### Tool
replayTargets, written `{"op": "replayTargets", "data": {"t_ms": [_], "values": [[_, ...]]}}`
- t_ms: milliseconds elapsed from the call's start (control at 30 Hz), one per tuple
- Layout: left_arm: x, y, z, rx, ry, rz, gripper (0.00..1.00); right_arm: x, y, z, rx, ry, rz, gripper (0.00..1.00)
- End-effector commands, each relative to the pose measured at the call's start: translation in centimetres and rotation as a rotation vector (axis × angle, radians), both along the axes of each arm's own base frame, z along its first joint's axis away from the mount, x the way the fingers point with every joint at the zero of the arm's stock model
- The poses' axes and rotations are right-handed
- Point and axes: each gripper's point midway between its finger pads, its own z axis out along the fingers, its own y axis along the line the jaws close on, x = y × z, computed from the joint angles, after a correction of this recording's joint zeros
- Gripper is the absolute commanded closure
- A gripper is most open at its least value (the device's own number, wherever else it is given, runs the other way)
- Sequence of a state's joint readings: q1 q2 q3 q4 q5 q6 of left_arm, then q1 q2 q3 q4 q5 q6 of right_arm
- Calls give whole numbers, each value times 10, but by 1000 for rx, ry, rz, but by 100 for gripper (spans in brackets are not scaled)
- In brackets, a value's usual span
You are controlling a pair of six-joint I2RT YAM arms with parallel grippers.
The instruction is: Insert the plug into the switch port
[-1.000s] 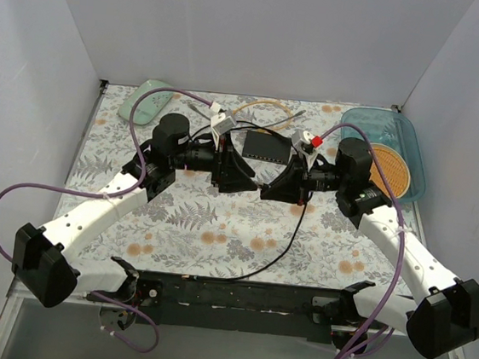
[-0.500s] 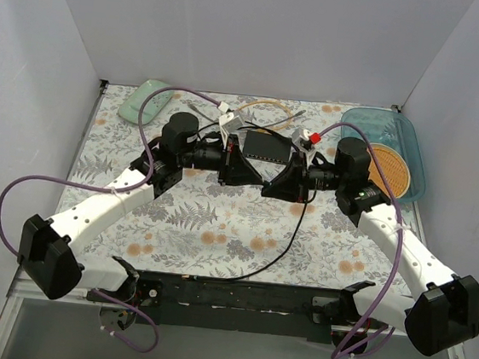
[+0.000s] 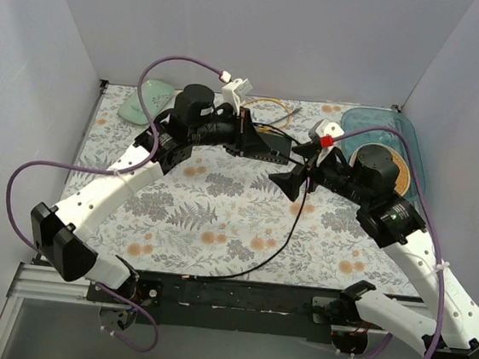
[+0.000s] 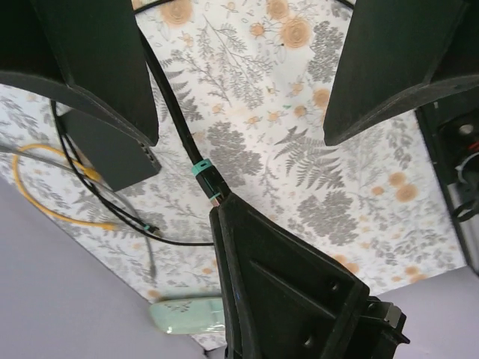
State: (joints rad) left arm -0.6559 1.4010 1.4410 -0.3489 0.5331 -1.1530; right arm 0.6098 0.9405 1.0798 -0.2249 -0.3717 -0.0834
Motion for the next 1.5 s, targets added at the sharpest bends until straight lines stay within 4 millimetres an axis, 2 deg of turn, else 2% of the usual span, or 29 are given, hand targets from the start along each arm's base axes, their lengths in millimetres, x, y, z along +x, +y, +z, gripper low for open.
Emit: {"op": "replayTargets", "data": {"t_ms": [0, 100, 133, 167, 200, 300, 433, 633, 800, 900, 967, 1067, 1233, 1267, 1300, 1333, 1400, 1433, 1467], "values": [[7, 3, -9, 84, 129, 61, 100, 22, -17, -9, -119, -42, -162, 5], [9, -1, -23, 127, 190, 46, 100, 24, -12, -17, -169, -53, -165, 10], [9, -3, -21, 129, 190, 34, 100, 28, -14, -19, -189, -58, -182, 12], [7, -3, -24, 143, 213, 25, 100, 32, -14, -25, -219, -57, -191, 21], [9, -5, -31, 163, 233, 22, 100, 32, -15, -32, -269, -65, -192, 22], [7, -3, -36, 217, 239, -5, 100, 41, -23, -40, -335, -74, -257, 21], [4, -2, -48, 269, 250, -50, 100, 33, -18, -31, -286, -104, -217, 21], [-2, -4, -42, 242, 235, -84, 100, 35, -13, -42, -309, -82, -193, 24], [-6, -5, -35, 215, 229, -96, 100, 28, 1, -47, -284, -50, -118, 27], [-9, -7, -34, 198, 238, -116, 100, 28, 5, -53, -281, -37, -111, 30], [-9, -8, -33, 194, 237, -118, 100, 30, 4, -59, -282, -30, -119, 36], [-11, -8, -33, 184, 242, -128, 100, 31, 5, -61, -278, -30, -125, 37], [-15, -7, -29, 173, 237, -130, 100, 37, 5, -66, -274, -24, -158, 53], [-15, -6, -29, 173, 235, -129, 100, 39, 4, -66, -272, -24, -165, 61], [-15, -6, -29, 174, 236, -126, 100, 40, 3, -65, -273, -24, -177, 80], [-15, -6, -30, 175, 237, -124, 100, 41, 3, -64, -270, -25, -182, 89], [-15, -6, -31, 177, 238, -126, 100, 41, 3, -63, -264, -27, -185, 99], [-15, -5, -32, 178, 235, -126, 100, 41, 3, -64, -262, -26, -185, 99], [-14, -5, -34, 182, 233, -125, 83, 42, 2, -64, -257, -23, -192, 99]]}}
